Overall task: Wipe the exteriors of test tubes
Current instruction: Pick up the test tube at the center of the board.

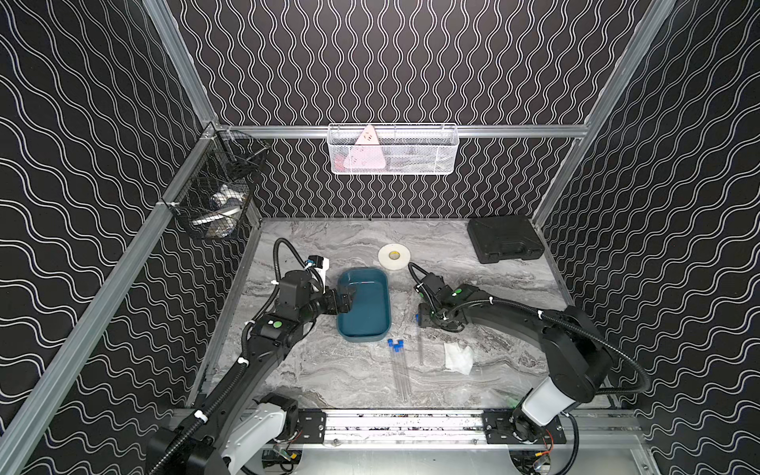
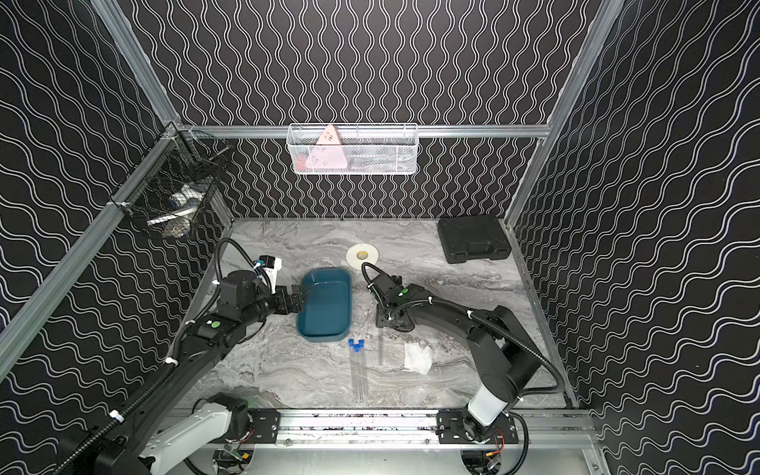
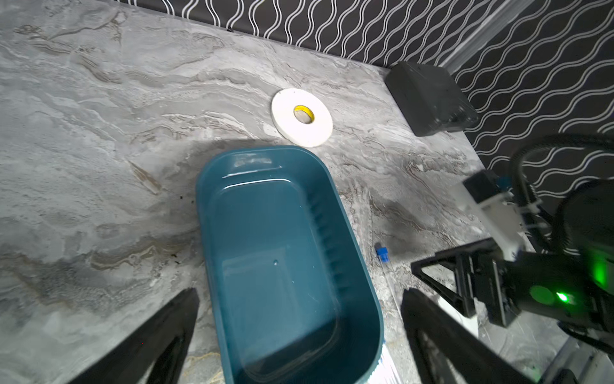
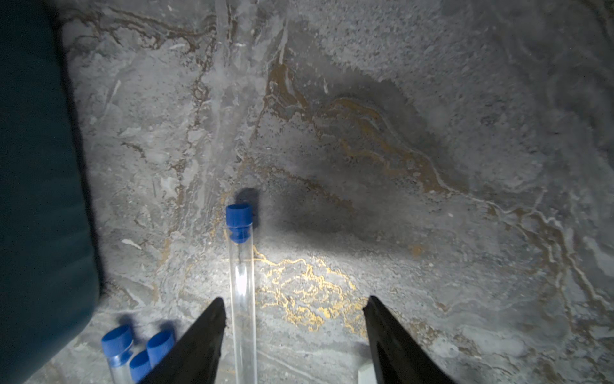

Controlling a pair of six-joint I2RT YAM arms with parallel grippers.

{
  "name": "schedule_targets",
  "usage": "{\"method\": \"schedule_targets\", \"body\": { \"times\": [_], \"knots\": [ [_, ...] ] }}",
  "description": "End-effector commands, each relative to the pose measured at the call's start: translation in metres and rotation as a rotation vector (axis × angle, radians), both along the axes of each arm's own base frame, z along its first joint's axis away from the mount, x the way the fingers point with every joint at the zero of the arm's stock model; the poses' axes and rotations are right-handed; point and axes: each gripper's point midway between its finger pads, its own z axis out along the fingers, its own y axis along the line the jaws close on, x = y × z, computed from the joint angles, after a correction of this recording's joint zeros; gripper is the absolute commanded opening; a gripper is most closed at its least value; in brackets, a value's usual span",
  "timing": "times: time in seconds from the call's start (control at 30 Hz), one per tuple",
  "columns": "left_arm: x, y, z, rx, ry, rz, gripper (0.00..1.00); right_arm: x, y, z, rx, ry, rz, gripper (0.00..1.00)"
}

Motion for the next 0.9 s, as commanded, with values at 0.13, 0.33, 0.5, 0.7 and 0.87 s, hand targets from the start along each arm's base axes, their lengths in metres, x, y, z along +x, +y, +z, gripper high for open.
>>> {"method": "schedule_targets", "body": {
  "times": [0.13, 0.33, 0.5, 0.7, 0.87],
  "knots": [
    [-0.004, -0.006, 0.002, 0.023, -0.003, -0.015, 0.99, 0.006, 0.003, -0.006, 0.005, -0.011, -0.056, 0.57],
    [-0.010, -0.014, -0.001, 0.001, 0.003, -0.037, 0.99, 0.007, 0.005, -0.008, -0.007, -0.011, -0.050, 0.53],
    [-0.014, -0.017, 0.001, 0.004, 0.006, -0.047, 0.99, 0.003, 0.004, -0.016, -0.009, 0.003, -0.056, 0.50],
    [-0.019, -0.021, 0.001, -0.019, 0.011, -0.060, 0.99, 0.003, 0.009, -0.022, -0.023, 0.014, -0.036, 0.47],
    [-0.020, -0.023, -0.001, -0.022, 0.017, -0.068, 0.99, 0.008, 0.018, -0.023, -0.015, 0.011, -0.030, 0.45]
  ]
}}
